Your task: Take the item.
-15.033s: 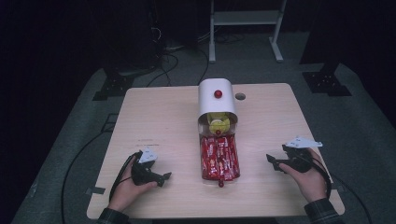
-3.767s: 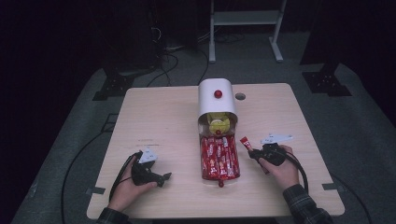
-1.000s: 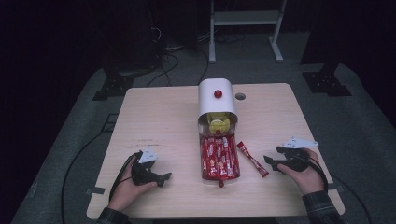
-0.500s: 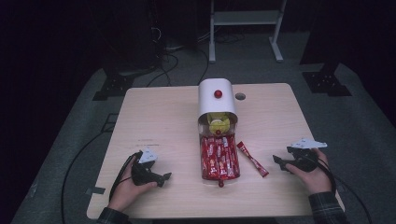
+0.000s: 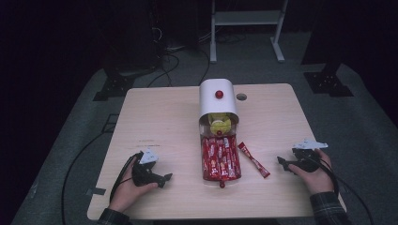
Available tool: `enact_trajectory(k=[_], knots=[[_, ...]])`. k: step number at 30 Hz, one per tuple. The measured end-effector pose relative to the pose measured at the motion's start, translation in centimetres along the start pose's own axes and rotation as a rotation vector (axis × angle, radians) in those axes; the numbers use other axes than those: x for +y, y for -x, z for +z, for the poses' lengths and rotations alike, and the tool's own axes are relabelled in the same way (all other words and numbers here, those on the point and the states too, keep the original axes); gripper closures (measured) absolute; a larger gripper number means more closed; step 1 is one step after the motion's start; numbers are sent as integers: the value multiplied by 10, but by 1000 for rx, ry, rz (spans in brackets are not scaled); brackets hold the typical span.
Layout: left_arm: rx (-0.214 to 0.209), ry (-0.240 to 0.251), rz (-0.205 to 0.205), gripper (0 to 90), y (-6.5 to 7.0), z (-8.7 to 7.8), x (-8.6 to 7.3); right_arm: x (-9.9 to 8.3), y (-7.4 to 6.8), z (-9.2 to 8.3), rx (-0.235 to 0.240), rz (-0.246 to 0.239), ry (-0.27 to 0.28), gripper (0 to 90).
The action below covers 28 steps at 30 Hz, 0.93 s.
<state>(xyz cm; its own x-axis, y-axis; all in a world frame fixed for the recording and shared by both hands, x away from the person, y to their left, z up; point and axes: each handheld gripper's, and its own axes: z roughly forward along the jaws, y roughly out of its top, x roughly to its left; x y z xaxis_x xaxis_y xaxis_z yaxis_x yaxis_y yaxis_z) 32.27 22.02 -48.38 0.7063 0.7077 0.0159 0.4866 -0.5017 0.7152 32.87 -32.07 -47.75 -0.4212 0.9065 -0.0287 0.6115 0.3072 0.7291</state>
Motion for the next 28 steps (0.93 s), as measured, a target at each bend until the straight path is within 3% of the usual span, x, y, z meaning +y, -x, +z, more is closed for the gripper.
enact_trajectory(k=[12, 17, 28], knots=[[0, -1, 0, 0, 0, 0, 0, -3, 2, 3, 3, 10, -4, 255], [0, -1, 0, 0, 0, 0, 0, -8, 4, 5, 14, 43, 15, 160], [0, 0, 0, 0, 0, 0, 0, -8, 3, 6, -4, 61, 11, 142]])
